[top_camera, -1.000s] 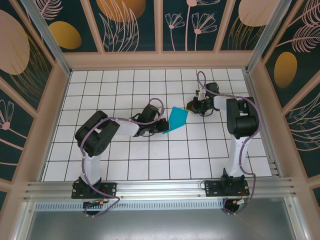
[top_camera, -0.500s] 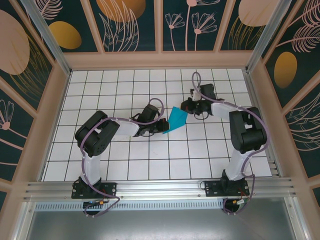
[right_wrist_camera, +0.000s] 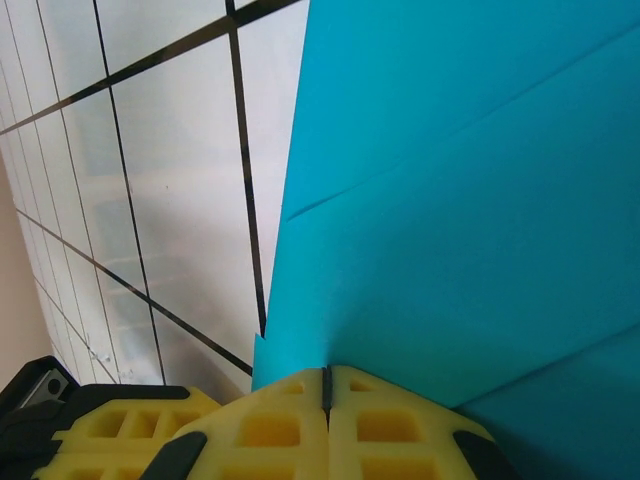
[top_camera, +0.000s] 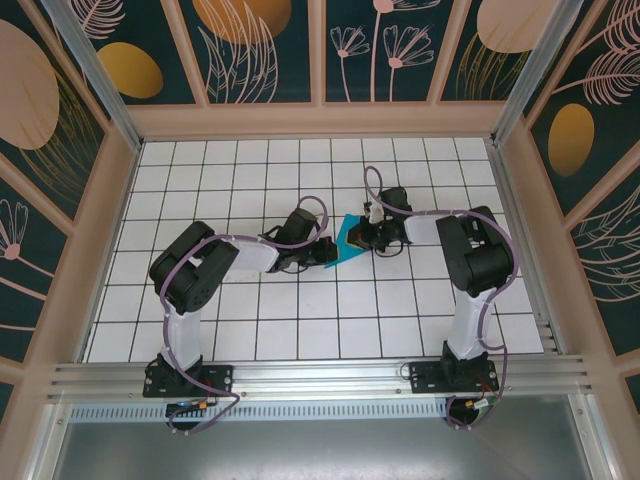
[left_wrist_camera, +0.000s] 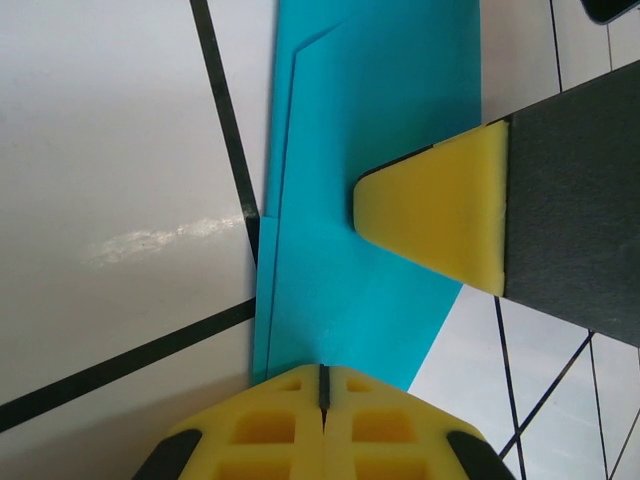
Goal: Fold a paper plane with a square sheet of paper (pick it up from the middle)
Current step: Fourth fold the wing at the center of the table.
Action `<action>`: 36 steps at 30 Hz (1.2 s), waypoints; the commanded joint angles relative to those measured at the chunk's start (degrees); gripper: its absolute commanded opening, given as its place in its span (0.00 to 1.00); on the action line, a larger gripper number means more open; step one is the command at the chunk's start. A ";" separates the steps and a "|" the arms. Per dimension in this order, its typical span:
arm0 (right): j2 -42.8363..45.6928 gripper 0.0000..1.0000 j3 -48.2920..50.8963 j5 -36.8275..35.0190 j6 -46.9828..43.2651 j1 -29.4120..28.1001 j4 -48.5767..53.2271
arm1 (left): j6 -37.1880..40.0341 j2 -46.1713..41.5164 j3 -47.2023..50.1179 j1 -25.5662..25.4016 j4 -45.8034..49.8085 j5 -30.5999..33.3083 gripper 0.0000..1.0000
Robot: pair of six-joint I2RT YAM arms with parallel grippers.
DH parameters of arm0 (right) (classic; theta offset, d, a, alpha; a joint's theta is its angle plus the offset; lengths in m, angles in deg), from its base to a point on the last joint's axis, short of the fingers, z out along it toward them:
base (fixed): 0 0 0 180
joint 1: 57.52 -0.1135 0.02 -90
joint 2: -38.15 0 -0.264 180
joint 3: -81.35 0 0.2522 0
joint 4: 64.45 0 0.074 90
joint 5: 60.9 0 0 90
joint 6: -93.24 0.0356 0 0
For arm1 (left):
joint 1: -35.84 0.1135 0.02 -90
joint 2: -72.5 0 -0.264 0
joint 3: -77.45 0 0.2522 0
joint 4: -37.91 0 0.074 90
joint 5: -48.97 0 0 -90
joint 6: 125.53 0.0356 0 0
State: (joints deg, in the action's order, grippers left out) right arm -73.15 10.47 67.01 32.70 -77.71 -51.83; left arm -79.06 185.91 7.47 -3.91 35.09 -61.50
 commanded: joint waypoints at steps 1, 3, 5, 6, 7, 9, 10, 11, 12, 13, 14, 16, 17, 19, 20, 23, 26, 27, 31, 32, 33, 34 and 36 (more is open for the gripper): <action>-1.91 0.03 0.54 -2.35 -1.34 0.39 2.54 | 1.76 0.64 0.90 -0.06 12.13 1.93 0.03; -2.36 0.03 0.30 -3.94 -1.99 0.54 4.40 | 2.48 -0.31 -0.72 -0.03 12.17 0.98 0.04; -2.68 0.03 0.28 -4.70 -2.55 0.67 5.45 | 2.86 -1.88 -2.20 -0.06 10.92 -0.61 0.07; -2.82 0.03 0.35 -4.89 -2.73 0.67 5.76 | 2.95 -2.57 -2.91 -0.06 10.02 -1.48 0.09; -3.02 0.03 0.40 -4.88 -2.86 0.62 5.85 | 3.10 -3.14 -3.60 -0.02 9.19 -2.07 0.12; -3.26 0.03 0.50 -5.03 -2.91 0.74 6.01 | 3.93 -3.76 -5.35 0.03 8.24 -2.73 0.14; -3.30 0.03 0.58 -5.08 -2.91 0.76 6.06 | 4.58 -3.57 -6.22 0.03 8.27 -2.74 0.14; -3.51 0.02 0.57 -5.16 -2.76 0.78 6.15 | 5.37 -3.16 -7.11 0.04 8.40 -2.61 0.14; -3.55 0.02 0.69 -5.52 -2.52 0.98 6.23 | 6.08 -2.55 -7.82 0.06 8.49 -2.47 0.14; -3.51 0.02 0.75 -5.76 -2.31 1.04 6.16 | 6.49 -1.96 -8.22 0.03 8.50 -2.47 0.13; -3.45 0.02 0.87 -5.58 -2.16 1.05 5.98 | 6.97 -1.22 -8.66 0.03 8.56 -2.51 0.13; -3.48 0.02 1.02 -5.55 -1.95 1.11 5.83 | 7.40 0.05 -9.22 0.02 8.33 -3.47 0.12; -3.56 0.02 1.05 -5.57 -1.86 1.07 5.86 | 7.49 0.62 -9.29 0.02 8.34 -4.12 0.11; -3.86 0.02 1.05 -5.39 -1.64 1.09 5.82 | 7.45 1.41 -9.43 0.02 8.45 -4.93 0.10; -3.96 0.02 0.99 -5.31 -1.53 1.05 5.81 | 7.50 1.63 -9.27 0.02 8.62 -5.02 0.10; -4.27 0.02 1.05 -5.04 -1.20 1.06 5.75 | 7.73 2.49 -9.08 0.07 9.40 -5.61 0.08; -4.60 0.02 1.04 -4.86 -1.06 1.07 5.67 | 7.68 3.29 -8.48 0.04 9.64 -5.05 0.07; -4.65 0.02 1.09 -4.86 -1.04 1.10 5.68 | 7.80 3.59 -8.33 0.06 9.80 -4.67 0.07; -4.89 0.02 1.00 -5.14 -1.06 1.10 6.05 | 8.24 4.52 -7.90 0.02 10.44 -4.05 0.06; -4.98 0.02 0.94 -5.42 -1.06 1.05 6.34 | 8.68 4.63 -7.68 0.04 10.93 -3.81 0.07; -5.15 0.02 0.78 -5.86 -1.06 1.05 6.83 | 9.25 4.50 -7.30 0.02 11.48 -3.55 0.07; -5.30 0.02 0.61 -6.40 -1.00 1.11 7.30 | 9.78 4.37 -6.90 0.09 11.94 -3.36 0.07; -5.93 0.02 0.11 -7.86 -1.06 1.03 8.67 | 11.19 3.78 -5.67 0.02 12.91 -3.56 0.07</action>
State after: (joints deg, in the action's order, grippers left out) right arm -74.29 9.44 68.15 32.15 -77.12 -50.32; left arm -70.84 189.25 -0.62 -3.91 43.68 -65.65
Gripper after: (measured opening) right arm 0.050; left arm 0.070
